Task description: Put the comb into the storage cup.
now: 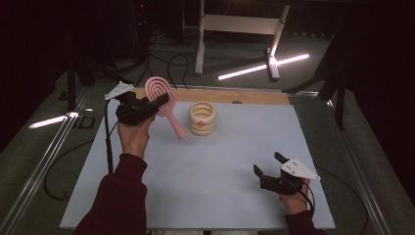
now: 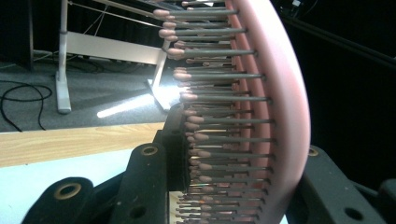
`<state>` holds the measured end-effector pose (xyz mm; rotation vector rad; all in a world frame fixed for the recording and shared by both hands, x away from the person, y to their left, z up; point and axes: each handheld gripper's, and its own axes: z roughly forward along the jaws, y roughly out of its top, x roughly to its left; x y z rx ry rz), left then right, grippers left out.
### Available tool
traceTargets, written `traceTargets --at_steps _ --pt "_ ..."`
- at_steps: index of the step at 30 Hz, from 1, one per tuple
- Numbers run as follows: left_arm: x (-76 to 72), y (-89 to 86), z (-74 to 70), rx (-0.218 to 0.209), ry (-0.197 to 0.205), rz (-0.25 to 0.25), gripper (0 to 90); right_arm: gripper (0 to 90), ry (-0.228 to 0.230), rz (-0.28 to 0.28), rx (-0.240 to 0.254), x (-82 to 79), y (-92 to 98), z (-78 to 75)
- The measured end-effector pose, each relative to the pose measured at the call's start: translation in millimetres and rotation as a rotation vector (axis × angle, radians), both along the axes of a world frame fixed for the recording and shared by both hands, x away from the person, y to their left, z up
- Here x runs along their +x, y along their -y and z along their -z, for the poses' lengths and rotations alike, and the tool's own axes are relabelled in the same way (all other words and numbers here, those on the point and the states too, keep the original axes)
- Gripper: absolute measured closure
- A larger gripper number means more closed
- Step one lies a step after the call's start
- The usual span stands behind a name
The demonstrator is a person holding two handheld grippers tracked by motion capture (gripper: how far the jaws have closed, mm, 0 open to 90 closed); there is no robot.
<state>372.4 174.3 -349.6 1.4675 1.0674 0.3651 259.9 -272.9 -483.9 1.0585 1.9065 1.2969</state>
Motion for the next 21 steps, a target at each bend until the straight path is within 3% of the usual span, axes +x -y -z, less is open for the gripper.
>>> traceTargets --at_steps 3,21 --pt "2.2 -0.2 -1.1 -0.019 0.002 -0.001 64.2 10.6 -0.001 -0.001 0.001 0.1 -0.1 0.3" --pt "14.9 3.6 -12.4 0.011 0.028 -0.007 64.2 10.6 -0.002 0.002 0.009 0.3 1.3 0.1"
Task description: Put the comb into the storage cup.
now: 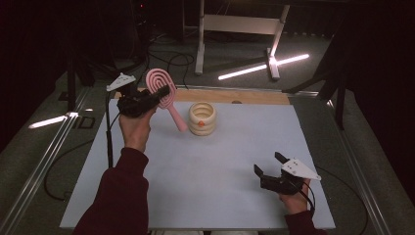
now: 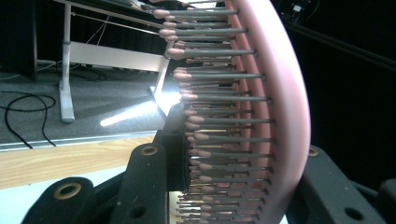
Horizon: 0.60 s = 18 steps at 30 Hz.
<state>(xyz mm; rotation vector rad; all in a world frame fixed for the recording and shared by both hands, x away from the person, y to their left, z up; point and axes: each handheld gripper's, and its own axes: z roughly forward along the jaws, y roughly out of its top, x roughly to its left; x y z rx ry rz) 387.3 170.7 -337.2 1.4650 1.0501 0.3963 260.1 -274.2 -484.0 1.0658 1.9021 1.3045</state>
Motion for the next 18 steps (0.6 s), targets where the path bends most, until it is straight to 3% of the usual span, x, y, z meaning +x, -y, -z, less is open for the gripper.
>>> traceTargets --at_steps 18 --pt "8.4 9.4 -7.1 0.013 0.02 0.002 64.2 10.6 -0.001 0.003 0.004 0.5 0.7 0.7"
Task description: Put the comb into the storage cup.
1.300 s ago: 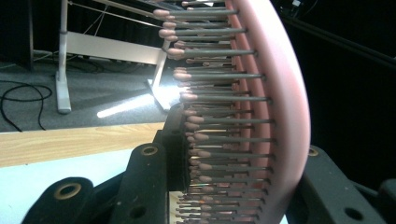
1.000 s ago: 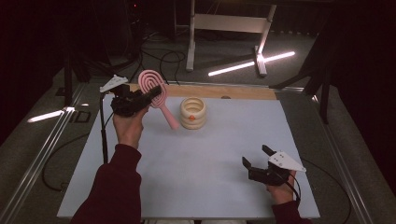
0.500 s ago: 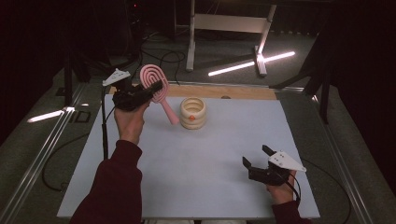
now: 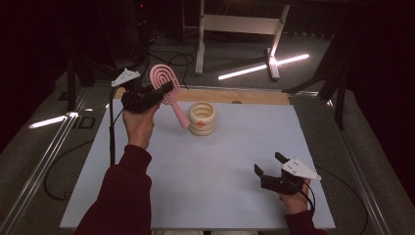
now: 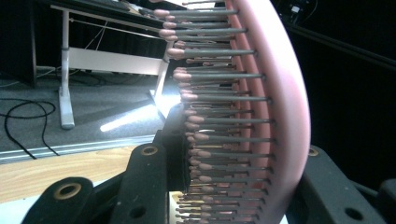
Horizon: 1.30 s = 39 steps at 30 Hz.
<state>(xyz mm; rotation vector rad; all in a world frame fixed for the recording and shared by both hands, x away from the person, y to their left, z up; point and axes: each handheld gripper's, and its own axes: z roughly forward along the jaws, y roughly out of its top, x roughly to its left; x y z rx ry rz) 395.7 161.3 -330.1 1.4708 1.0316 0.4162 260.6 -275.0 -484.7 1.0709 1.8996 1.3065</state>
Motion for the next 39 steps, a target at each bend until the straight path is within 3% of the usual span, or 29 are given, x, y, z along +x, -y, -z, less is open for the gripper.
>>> traceTargets --at_steps 39 --pt "29.6 23.2 -11.2 -0.038 0.029 -0.037 64.2 10.6 -0.004 -0.008 0.017 0.3 -1.2 0.2"
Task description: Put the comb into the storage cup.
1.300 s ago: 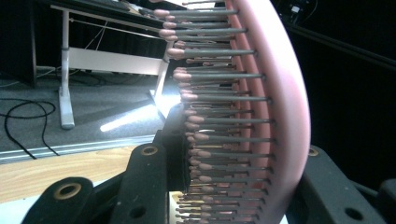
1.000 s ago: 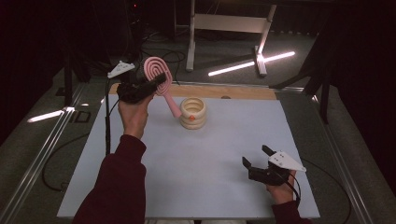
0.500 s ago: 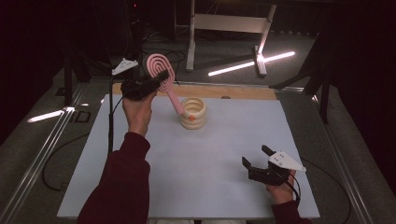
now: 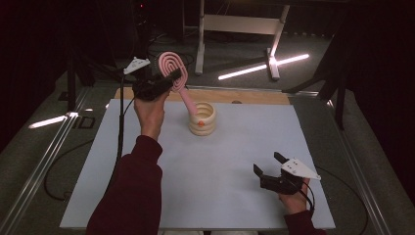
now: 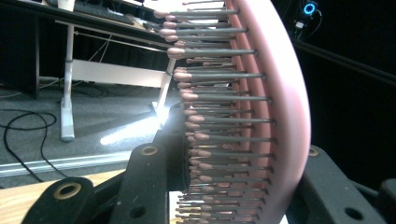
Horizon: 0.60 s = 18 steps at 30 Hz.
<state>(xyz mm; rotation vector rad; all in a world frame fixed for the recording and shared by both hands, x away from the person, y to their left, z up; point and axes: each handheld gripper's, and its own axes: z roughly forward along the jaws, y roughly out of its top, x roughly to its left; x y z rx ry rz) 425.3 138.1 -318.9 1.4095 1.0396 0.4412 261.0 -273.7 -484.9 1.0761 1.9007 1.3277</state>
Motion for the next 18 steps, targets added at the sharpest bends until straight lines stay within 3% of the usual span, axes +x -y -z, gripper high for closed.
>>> traceTargets --at_steps 10,18 --pt "6.3 4.5 -8.2 0.007 0.015 -0.015 64.2 10.6 0.001 -0.006 0.003 0.0 -2.0 0.4" --pt "11.1 3.0 -6.0 -0.009 0.005 -0.032 64.2 10.6 0.0 -0.007 0.004 -0.4 -2.8 0.4"
